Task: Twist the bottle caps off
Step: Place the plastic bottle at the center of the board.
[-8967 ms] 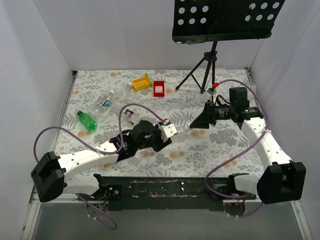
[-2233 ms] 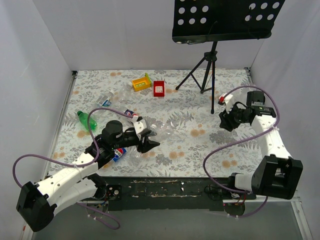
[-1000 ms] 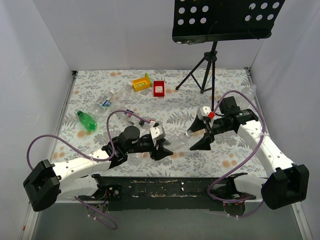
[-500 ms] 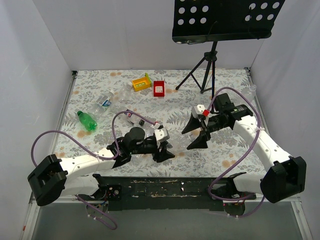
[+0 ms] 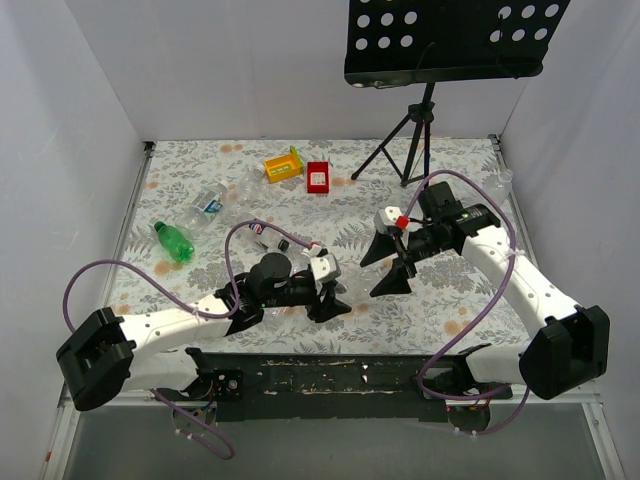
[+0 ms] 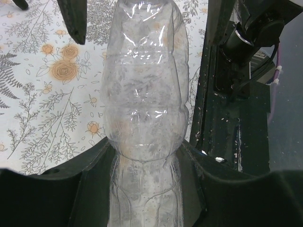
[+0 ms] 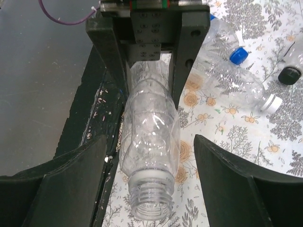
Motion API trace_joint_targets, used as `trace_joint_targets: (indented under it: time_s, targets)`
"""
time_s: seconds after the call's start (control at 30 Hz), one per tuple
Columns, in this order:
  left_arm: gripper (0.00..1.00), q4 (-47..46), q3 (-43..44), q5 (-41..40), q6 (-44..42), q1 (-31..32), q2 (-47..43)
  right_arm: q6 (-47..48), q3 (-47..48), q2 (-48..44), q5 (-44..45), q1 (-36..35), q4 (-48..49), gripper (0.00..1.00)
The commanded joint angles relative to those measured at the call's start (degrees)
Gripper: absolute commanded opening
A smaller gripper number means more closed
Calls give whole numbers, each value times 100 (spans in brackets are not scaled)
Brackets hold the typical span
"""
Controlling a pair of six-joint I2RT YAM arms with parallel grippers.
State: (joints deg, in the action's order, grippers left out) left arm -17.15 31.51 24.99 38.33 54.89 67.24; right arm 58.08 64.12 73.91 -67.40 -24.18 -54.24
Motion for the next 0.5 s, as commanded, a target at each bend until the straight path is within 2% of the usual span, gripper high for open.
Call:
trace_joint_targets:
  time_s: [0.0, 0.13, 0.33, 0.47]
  targets:
    - [0, -131, -4, -170, -89, 30, -360, -368, -39, -271, 8, 159, 141, 82]
    - [0, -245, -153, -232, -1, 30, -501, -675, -127, -482, -291, 537, 317, 81]
    - [0, -509, -268, -284, 131, 30, -537, -1062, -251, -571, -695, 643, 528, 76]
    - [0, -658, -312, -346, 210, 30, -537, -1404, -286, -544, -871, 652, 756, 66]
